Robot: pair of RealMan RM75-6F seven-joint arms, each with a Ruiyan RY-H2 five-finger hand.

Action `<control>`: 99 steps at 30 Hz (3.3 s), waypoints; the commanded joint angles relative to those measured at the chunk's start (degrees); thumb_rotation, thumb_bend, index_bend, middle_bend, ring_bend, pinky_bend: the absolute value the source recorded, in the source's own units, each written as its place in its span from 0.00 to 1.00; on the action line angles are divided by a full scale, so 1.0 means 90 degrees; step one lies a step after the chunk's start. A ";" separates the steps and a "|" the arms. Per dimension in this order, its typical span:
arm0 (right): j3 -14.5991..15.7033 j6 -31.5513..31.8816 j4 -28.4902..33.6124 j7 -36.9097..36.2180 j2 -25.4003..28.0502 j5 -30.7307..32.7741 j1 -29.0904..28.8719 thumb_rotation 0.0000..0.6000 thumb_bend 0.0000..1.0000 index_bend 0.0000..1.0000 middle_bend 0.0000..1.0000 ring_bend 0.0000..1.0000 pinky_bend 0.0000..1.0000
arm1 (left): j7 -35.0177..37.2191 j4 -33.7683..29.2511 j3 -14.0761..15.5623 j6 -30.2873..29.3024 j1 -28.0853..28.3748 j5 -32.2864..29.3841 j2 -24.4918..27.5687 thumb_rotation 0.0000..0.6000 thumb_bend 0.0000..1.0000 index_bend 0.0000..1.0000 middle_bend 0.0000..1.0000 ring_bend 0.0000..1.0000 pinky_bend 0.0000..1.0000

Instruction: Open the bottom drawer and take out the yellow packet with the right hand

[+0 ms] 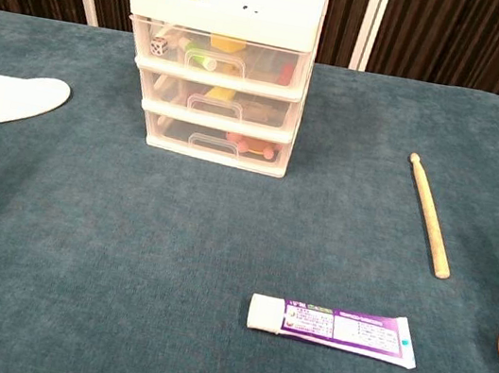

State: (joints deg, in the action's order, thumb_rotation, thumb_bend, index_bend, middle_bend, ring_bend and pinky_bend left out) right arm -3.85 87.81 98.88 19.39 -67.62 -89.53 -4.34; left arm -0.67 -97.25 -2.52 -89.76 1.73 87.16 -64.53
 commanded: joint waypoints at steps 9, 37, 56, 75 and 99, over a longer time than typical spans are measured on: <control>0.0052 0.0069 0.0055 -0.0132 0.0058 -0.0141 0.0028 1.00 0.19 0.07 0.16 0.25 0.25 | 0.0000 -0.0011 0.0007 -0.0092 -0.0048 0.0030 -0.0004 1.00 0.51 0.02 0.00 0.00 0.00; 0.0503 -0.1805 -0.0026 -0.6165 -0.0037 -0.0507 -0.0921 1.00 0.29 0.13 0.39 0.46 0.48 | 0.0088 -0.0064 -0.0006 -0.0051 -0.0040 0.0008 -0.0028 1.00 0.51 0.02 0.00 0.00 0.00; -0.0747 -0.3638 -0.0226 -0.3618 -0.2603 0.1809 -0.2541 1.00 0.41 0.02 0.72 0.72 0.85 | 0.0621 -0.0045 -0.0039 0.0141 0.0010 -0.0134 0.0121 1.00 0.51 0.02 0.00 0.00 0.00; -0.1644 -0.4026 -0.1299 -0.2159 -0.4416 0.3466 -0.3794 1.00 0.53 0.00 0.89 0.88 0.96 | 0.0716 -0.0110 -0.0045 0.0176 0.0020 -0.0167 0.0162 1.00 0.51 0.02 0.00 0.00 0.00; -0.2193 -0.4125 -0.2797 -0.3123 -0.5502 0.3405 -0.4444 1.00 0.53 0.00 0.92 0.91 0.97 | 0.0772 -0.0131 -0.0042 0.0308 0.0072 -0.0231 0.0212 1.00 0.51 0.02 0.00 0.00 0.00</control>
State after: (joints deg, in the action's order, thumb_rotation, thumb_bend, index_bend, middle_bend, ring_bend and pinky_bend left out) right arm -23.36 50.20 74.48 -7.94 -116.42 -58.21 -44.16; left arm 6.30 -98.43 -2.88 -86.98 2.38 85.12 -62.64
